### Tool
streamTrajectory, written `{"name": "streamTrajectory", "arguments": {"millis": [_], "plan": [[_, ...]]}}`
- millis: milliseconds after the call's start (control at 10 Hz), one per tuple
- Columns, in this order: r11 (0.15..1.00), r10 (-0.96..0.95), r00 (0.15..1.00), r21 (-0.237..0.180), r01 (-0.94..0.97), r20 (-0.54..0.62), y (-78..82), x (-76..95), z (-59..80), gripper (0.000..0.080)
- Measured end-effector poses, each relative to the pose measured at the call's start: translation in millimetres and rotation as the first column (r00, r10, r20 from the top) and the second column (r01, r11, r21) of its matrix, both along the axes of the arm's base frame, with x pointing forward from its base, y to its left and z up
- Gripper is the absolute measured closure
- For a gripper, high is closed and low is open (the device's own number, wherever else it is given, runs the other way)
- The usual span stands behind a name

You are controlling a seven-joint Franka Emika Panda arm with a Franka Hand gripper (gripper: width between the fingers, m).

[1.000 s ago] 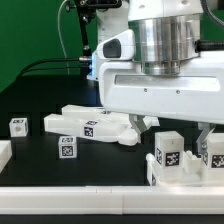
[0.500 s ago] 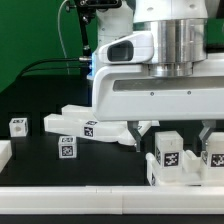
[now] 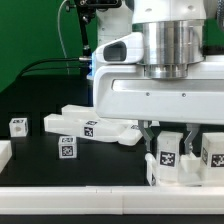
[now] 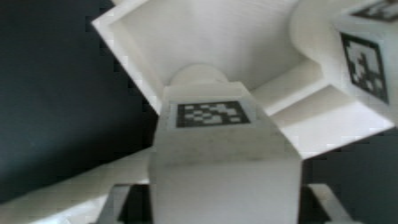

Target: Assemble chair

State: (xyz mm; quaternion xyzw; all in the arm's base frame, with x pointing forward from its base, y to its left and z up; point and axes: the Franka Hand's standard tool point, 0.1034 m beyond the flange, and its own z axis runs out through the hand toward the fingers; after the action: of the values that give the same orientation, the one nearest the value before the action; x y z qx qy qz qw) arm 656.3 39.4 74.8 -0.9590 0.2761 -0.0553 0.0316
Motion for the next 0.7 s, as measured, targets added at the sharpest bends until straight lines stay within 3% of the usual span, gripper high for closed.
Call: {"name": "streamTrajectory", "arguments": {"millis": [200, 400, 500, 700], "plan": [[0.945, -0.321, 0.947, 0.048, 0.322, -0.024, -4.1, -1.8, -1.2, 0.0514], [0.781, -0.616, 0.785, 0.086, 0.619, -0.062, -4.6, -2.5, -1.5, 0.0514], [0.681, -0.723, 0.686, 0.09, 0.727, -0.078, -4.2, -3.9, -1.3, 0.0514], [0.597, -0.79, 0.605, 0.101, 0.796, -0.099, -5.2, -5.2, -1.8, 0.0514]]}}
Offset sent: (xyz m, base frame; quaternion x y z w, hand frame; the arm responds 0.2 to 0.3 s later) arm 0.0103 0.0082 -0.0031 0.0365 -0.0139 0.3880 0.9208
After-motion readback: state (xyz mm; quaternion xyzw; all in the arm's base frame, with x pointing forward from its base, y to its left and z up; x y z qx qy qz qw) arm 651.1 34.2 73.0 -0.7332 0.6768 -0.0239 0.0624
